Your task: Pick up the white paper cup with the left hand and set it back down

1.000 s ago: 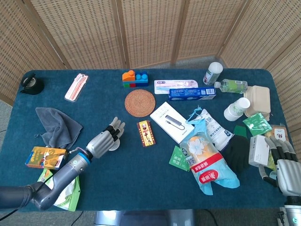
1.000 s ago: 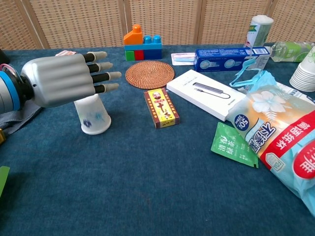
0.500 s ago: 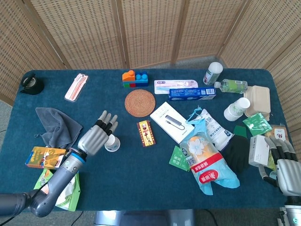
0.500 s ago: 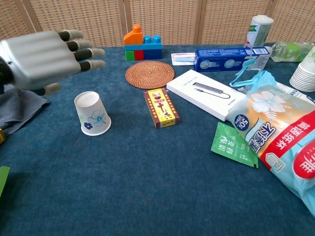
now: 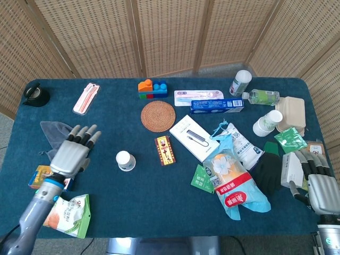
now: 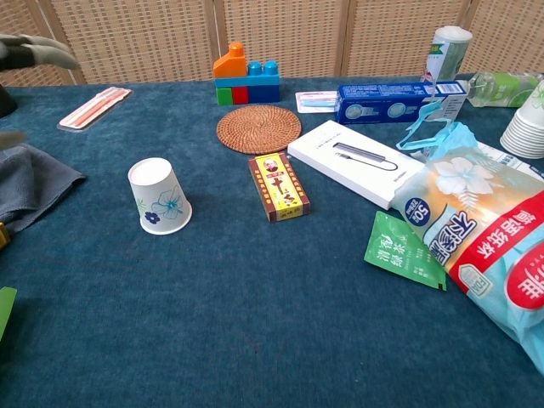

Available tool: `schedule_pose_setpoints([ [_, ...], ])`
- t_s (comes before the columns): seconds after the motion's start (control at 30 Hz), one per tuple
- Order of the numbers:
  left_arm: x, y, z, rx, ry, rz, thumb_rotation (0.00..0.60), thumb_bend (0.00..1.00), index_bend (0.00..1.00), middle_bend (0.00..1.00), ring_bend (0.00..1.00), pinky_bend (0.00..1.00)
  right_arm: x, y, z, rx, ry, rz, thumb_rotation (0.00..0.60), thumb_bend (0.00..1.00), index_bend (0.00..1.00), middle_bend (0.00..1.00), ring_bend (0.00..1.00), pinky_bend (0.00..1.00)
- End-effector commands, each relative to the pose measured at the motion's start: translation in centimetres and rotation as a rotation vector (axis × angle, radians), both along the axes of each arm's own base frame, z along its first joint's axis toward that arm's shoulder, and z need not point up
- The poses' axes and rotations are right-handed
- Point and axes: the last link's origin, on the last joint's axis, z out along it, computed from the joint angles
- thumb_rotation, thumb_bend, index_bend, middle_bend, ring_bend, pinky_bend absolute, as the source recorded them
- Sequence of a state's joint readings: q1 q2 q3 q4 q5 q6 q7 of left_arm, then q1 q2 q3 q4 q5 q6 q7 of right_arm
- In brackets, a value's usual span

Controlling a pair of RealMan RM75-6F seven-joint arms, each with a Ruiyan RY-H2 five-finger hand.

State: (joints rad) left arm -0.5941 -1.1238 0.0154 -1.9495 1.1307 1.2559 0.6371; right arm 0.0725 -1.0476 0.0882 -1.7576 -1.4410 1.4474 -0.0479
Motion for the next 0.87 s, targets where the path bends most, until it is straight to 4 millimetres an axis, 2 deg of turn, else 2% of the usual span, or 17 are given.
schedule_pose_setpoints([
  [0.03,-2.1,-2.7,3.2,0.060,-0.125,0.067,0.600,0.45,0.00,0.00,0.00,0.04,0.2,-0.4,-0.2,0.000,0.007,0.005,0.600,0.45,0.00,0.00,0.00,0.00],
  [0.33,-5.3,-7.4,6.2,0.147,-0.257,0.142,0.600,0.45,0.00,0.00,0.00,0.04,0.5,-1.2,-0.7,0.004,0.027,0.021,0.600,0.45,0.00,0.00,0.00,0.00],
  [0.47,-6.7,-9.1,6.9,0.171,-0.272,0.191,0.600,0.45,0.00,0.00,0.00,0.04,0.6,-1.3,-0.7,0.000,0.029,0.027,0.600,0.45,0.00,0.00,0.00,0.00],
  [0.67,-8.0,-10.0,7.4,0.203,-0.310,0.235,0.600,0.45,0.00,0.00,0.00,0.02,0.6,-1.3,-0.6,-0.006,0.033,0.027,0.600,0.45,0.00,0.00,0.00,0.00],
  [0.87,-7.9,-10.0,7.3,0.210,-0.320,0.229,0.600,0.45,0.00,0.00,0.00,0.02,0.5,-1.4,-0.6,-0.009,0.032,0.021,0.600,0.45,0.00,0.00,0.00,0.00],
])
